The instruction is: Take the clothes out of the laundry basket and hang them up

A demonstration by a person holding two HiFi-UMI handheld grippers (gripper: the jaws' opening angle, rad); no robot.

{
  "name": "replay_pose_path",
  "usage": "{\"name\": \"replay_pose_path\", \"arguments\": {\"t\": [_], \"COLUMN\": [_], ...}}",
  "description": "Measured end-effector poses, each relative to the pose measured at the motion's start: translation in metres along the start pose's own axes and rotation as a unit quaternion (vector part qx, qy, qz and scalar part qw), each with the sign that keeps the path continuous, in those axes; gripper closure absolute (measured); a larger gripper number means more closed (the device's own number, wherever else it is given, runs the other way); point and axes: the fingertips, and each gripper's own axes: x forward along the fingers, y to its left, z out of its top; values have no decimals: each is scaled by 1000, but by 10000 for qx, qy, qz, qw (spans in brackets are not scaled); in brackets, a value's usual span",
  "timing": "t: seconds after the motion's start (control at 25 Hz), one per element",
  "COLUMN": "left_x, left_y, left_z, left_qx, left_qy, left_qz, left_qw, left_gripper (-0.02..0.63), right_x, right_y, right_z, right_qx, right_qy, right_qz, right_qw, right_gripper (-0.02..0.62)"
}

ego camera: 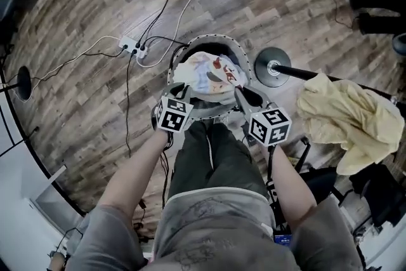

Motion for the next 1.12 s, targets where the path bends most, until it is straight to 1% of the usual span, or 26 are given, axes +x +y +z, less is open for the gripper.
{"name": "replay_pose_path", "arguments": {"t": [0.12, 0.24, 0.44, 0.76, 0.92, 1.12], "left_x": [-49, -91, -159, -253, -294, -338], "left_y": [-11, -14, -21, -32, -38, -48], "left_z": [30, 53, 96, 157, 183, 200], "left_qx": [-38, 11, 41, 226, 287, 230], "left_qy": [-326, -604, -961, -1601, -1967, -2366], "left_qz": [-33, 13, 158, 30, 17, -124], "left_qw": [9995, 9982, 9952, 9868, 9800, 9713], "left_gripper": [577, 577, 577, 577, 577, 577], "right_x": [-33, -64, -122, -196, -233, -266], "right_y": [21, 41, 83, 137, 163, 187], "right_z": [27, 56, 107, 165, 190, 210], "right_qx": [-155, -252, -531, -1126, -994, -1073], "right_qy": [-135, -299, -839, -1259, -1754, -2161], "right_qz": [35, 44, 305, 328, 650, 628], "right_qw": [9998, 9992, 9946, 9851, 9773, 9684], "right_gripper": [548, 548, 548, 548, 548, 548]}}
